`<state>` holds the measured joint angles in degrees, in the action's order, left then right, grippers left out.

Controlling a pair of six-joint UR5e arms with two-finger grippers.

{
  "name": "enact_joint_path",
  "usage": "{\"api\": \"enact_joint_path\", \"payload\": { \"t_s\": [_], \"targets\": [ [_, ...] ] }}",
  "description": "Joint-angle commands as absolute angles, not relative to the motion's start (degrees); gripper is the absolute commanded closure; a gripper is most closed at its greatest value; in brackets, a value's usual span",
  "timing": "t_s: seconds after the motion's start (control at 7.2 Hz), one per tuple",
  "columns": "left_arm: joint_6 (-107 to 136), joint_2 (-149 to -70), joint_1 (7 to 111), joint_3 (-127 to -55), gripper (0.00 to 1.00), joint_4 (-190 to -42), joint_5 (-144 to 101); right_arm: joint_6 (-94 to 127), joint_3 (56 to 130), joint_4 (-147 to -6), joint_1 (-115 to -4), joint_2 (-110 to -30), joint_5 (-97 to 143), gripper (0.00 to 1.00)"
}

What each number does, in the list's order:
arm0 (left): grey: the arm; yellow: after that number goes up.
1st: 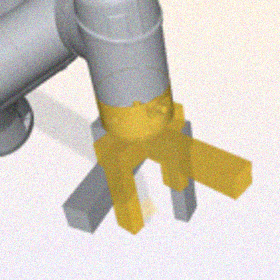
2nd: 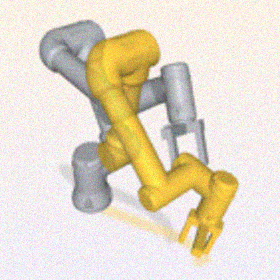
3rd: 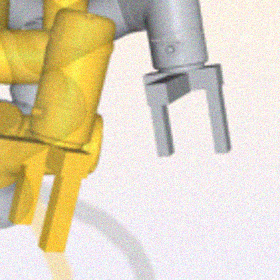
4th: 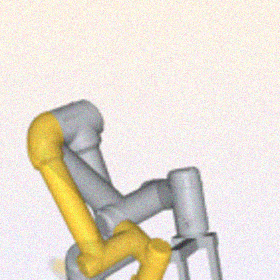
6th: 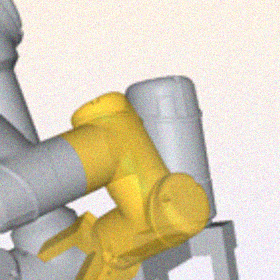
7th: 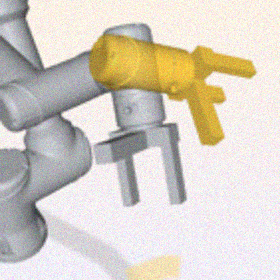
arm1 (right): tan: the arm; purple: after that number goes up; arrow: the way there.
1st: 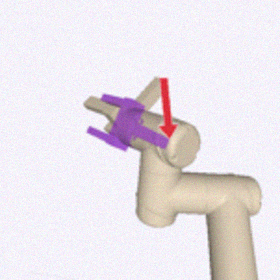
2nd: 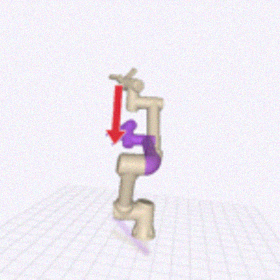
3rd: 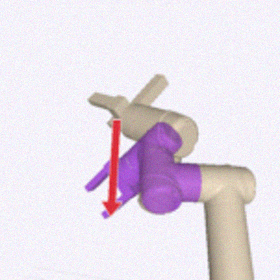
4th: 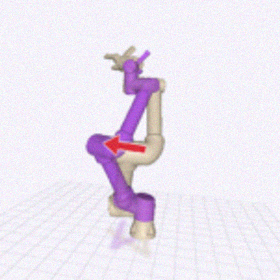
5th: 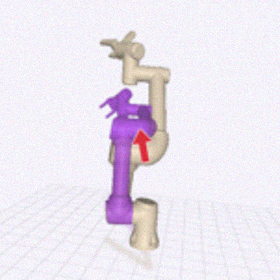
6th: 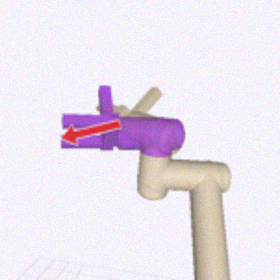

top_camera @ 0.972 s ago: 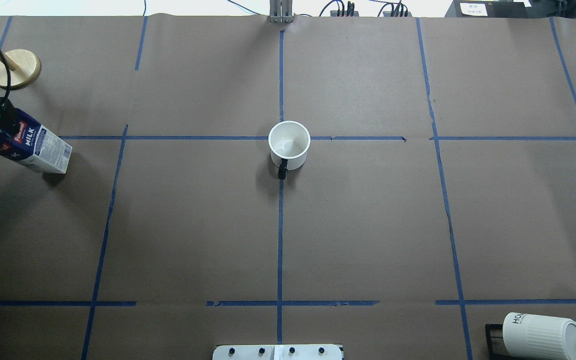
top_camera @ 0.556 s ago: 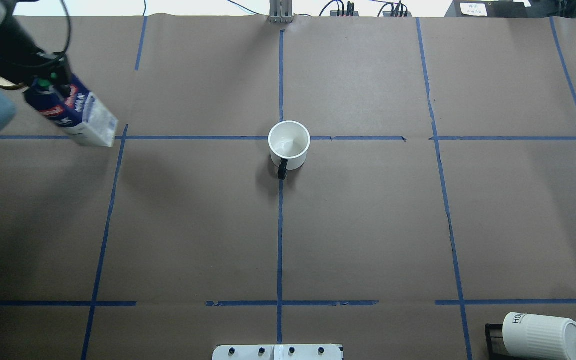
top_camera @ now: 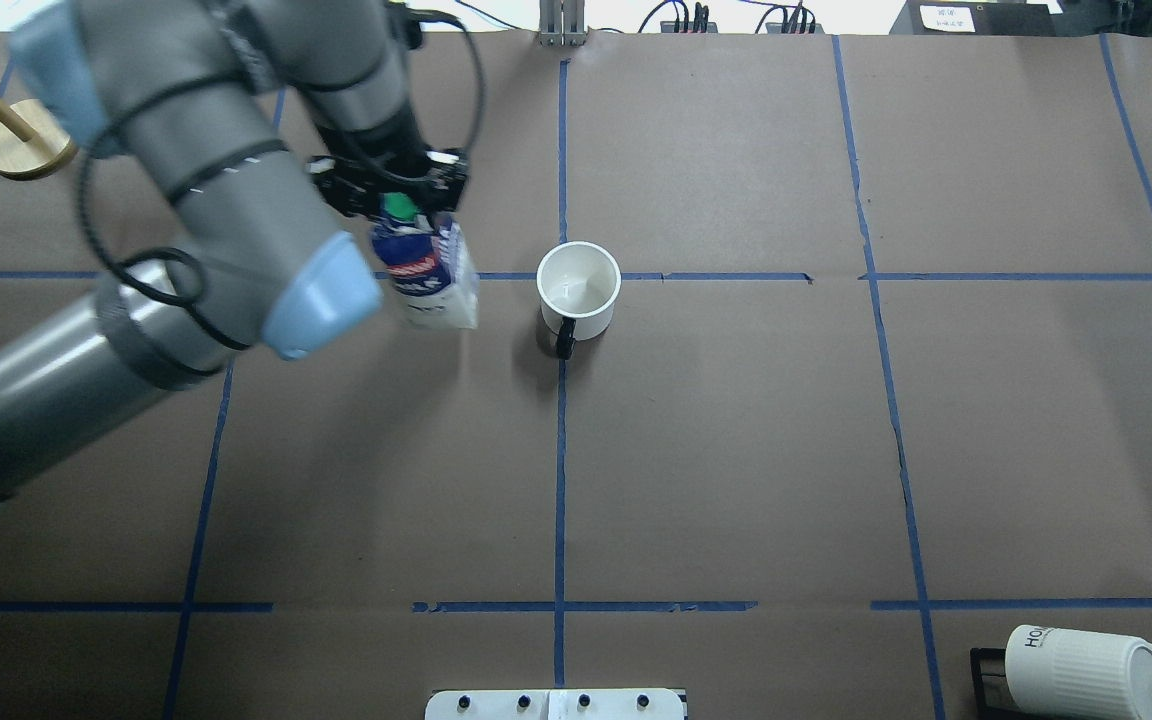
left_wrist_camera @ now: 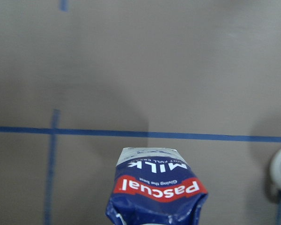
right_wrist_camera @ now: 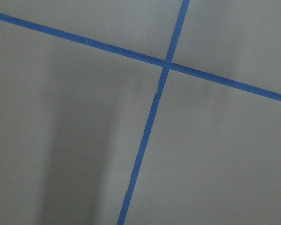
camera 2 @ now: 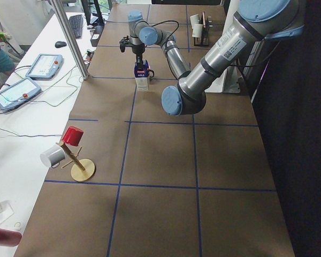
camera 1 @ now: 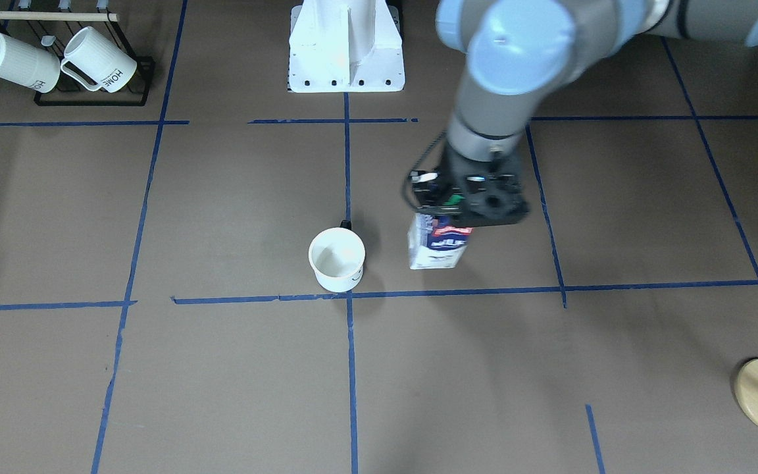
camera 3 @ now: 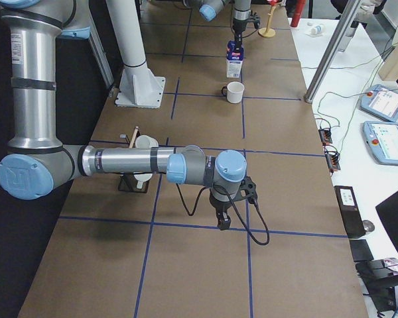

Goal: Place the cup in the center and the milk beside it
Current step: 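Carry the milk carton with the left gripper and set it beside the mug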

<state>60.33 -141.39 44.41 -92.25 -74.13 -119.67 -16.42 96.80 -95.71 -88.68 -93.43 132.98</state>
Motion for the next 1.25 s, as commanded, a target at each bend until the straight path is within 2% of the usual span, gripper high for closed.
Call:
{"api": "enact_joint_path", "payload": {
  "t_s": [0.0,0.56,0.69,0.83,0.97,1.11],
  "targets": [
    [63.01,-145.11,41.66,-87.03,0.55,-77.41,-117.86,-16.35,96.86,-95.71,-88.68,-93.51,132.98,0.0],
    [62.93,-145.72,41.05,-82.71,0.54,-80.86,-117.51,-16.35,96.94,-95.71,-88.68,-93.6,133.07,0.0],
    [62.84,-145.72,40.78,-82.71,0.5,-80.86,-117.51,-16.35,97.03,-95.71,-88.68,-93.6,133.07,0.0],
    [62.67,-145.64,40.52,-82.71,0.35,-80.86,-117.51,-16.35,96.94,-95.71,-88.68,-93.52,133.07,0.0],
    [62.58,-145.55,40.52,-82.71,0.09,-80.86,-117.51,-16.35,96.94,-95.71,-88.68,-93.52,133.07,0.0],
    [62.75,-145.46,40.6,-82.79,0.0,-80.77,-117.51,-16.17,96.94,-95.71,-88.68,-93.52,132.98,0.0]
  ]
}}
